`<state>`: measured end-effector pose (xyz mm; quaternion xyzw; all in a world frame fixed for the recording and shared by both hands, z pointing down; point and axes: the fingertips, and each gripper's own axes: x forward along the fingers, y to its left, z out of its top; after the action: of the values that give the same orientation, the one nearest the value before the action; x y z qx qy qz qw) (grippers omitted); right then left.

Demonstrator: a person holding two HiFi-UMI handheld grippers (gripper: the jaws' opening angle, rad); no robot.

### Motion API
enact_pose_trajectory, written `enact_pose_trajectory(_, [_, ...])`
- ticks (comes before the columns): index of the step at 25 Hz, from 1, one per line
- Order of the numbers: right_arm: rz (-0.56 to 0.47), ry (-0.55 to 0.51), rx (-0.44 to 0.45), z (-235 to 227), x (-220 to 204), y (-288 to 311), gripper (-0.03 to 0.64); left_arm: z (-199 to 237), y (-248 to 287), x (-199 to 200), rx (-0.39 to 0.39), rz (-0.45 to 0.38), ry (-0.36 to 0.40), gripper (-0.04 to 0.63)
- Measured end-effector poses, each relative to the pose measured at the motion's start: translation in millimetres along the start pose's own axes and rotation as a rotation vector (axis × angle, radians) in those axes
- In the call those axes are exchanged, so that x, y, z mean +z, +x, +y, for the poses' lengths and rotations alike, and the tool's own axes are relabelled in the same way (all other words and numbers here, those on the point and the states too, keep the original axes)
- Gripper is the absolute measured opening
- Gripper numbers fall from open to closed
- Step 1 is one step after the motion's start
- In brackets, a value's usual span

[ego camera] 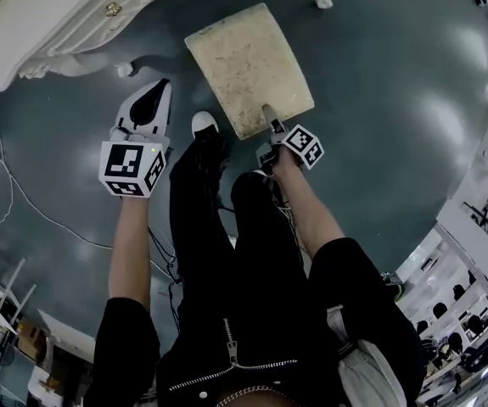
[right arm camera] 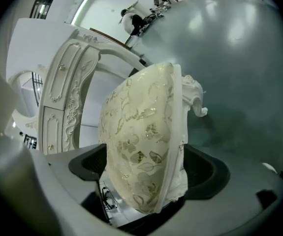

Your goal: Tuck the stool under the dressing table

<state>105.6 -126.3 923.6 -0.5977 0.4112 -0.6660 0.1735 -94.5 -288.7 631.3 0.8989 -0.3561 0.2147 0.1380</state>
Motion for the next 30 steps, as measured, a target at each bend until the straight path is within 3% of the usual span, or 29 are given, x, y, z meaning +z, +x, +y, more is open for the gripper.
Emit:
enact_pose_trajectory(8, [-0.071, 0.042, -0.024, -4.1, 0.1, 14.0, 0.443, 21.0, -9.1, -18.8, 0.072, -0.018, -0.042, 0.021])
enact_pose_trajectory(17, [0.009, 0.074, -0.053, -5.1, -0.4, 14.3, 0.422, 28.9, -14.0, -24.2, 0.101, -0.043, -0.072, 0.021])
enact_pose_trajectory(30, [-0.007, 0.133, 0.064, 35.2, 16.8, 57.8, 0.354, 53.2, -17.1, -34.7, 0.140, -0.067, -0.080, 0.021])
